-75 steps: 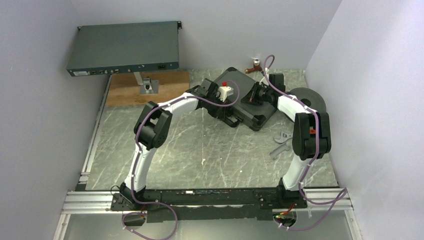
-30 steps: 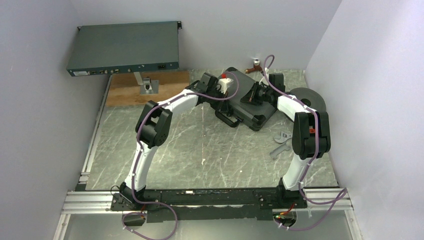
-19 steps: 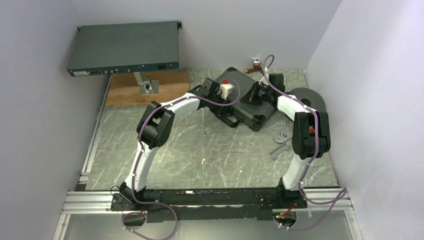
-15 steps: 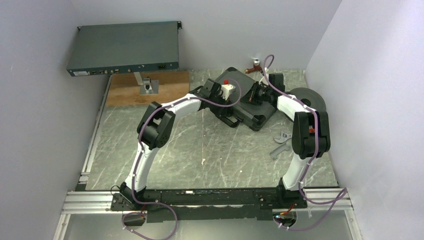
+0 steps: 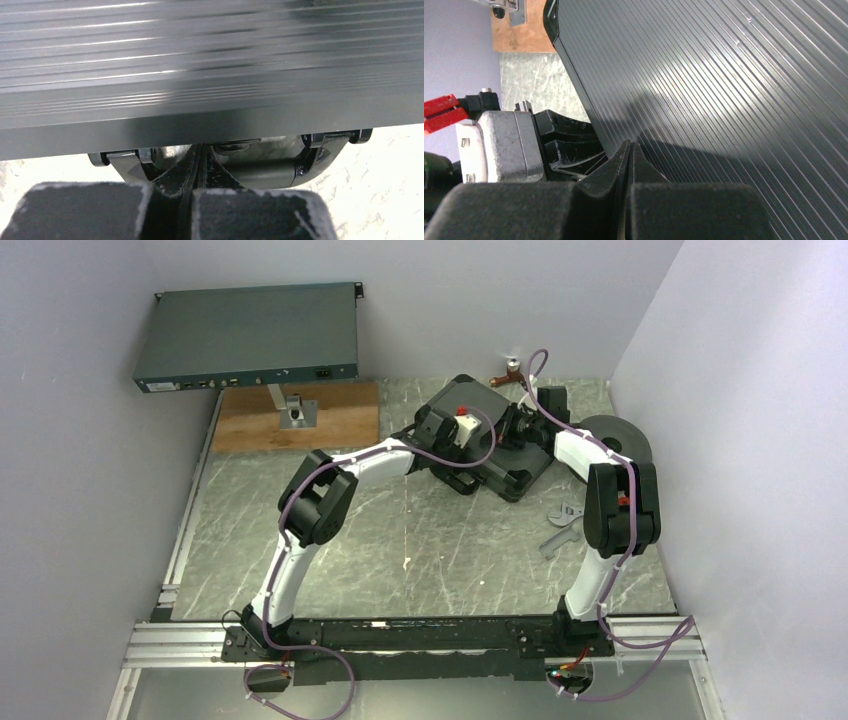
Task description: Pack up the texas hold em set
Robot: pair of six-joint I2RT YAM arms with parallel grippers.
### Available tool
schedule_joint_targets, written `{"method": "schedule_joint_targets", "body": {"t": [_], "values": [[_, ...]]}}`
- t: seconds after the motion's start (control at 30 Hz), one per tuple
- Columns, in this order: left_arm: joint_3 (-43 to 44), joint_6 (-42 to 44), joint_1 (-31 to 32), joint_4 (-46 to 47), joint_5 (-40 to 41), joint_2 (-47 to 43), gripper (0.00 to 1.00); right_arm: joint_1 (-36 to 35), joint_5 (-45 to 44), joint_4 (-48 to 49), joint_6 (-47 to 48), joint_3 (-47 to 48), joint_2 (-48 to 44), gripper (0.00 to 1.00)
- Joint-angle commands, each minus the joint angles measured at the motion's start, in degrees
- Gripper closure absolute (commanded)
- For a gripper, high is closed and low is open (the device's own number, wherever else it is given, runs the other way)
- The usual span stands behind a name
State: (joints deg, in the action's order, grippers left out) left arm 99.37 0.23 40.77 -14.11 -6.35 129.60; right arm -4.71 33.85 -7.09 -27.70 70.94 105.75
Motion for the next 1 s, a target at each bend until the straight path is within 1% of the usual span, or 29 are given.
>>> {"method": "schedule_joint_targets", "body": {"t": [0.0, 0.13, 0.17, 0.23, 0.47, 0.6, 0.73, 0.97], "values": [[-4.05, 0.19, 0.76, 2.47, 6.17, -1.46, 1.00, -0.21, -7.30, -11.37, 2.97, -4.10, 4.69, 1.00], [-10.00, 0.13, 0.79, 7.51, 6.22, -6.66, 1.00, -0.19, -7.37, -11.37, 3.01, -4.14, 4.60, 1.00], [-11.35, -1.61, 0.78, 8.64, 6.19, -7.81, 1.00, -0.14, -7.44, -11.44, 3.01, -4.18, 4.55, 1.00], [-13.55, -2.05, 0.78, 10.61, 6.18, -9.98, 1.00, -0.14, -7.75, -11.53, 3.09, -4.23, 4.30, 1.00], [-21.17, -2.02, 0.80, 15.15, 6.19, -18.36, 1.00, -0.21, -9.08, -11.67, 3.83, -4.33, 3.51, 1.00], [-24.22, -2.24, 0.79, 16.30, 6.18, -22.47, 1.00, -0.20, -9.62, -11.54, 4.16, -4.56, 2.70, 1.00], [-27.26, -2.04, 0.79, 16.69, 6.18, -28.54, 1.00, -0.15, -10.34, -11.46, 4.69, -4.91, 1.49, 1.00], [-33.72, 0.03, 0.75, 14.90, 13.22, -42.49, 1.00, -0.43, -9.65, -9.38, 5.86, -6.11, -3.59, 1.00]]}}
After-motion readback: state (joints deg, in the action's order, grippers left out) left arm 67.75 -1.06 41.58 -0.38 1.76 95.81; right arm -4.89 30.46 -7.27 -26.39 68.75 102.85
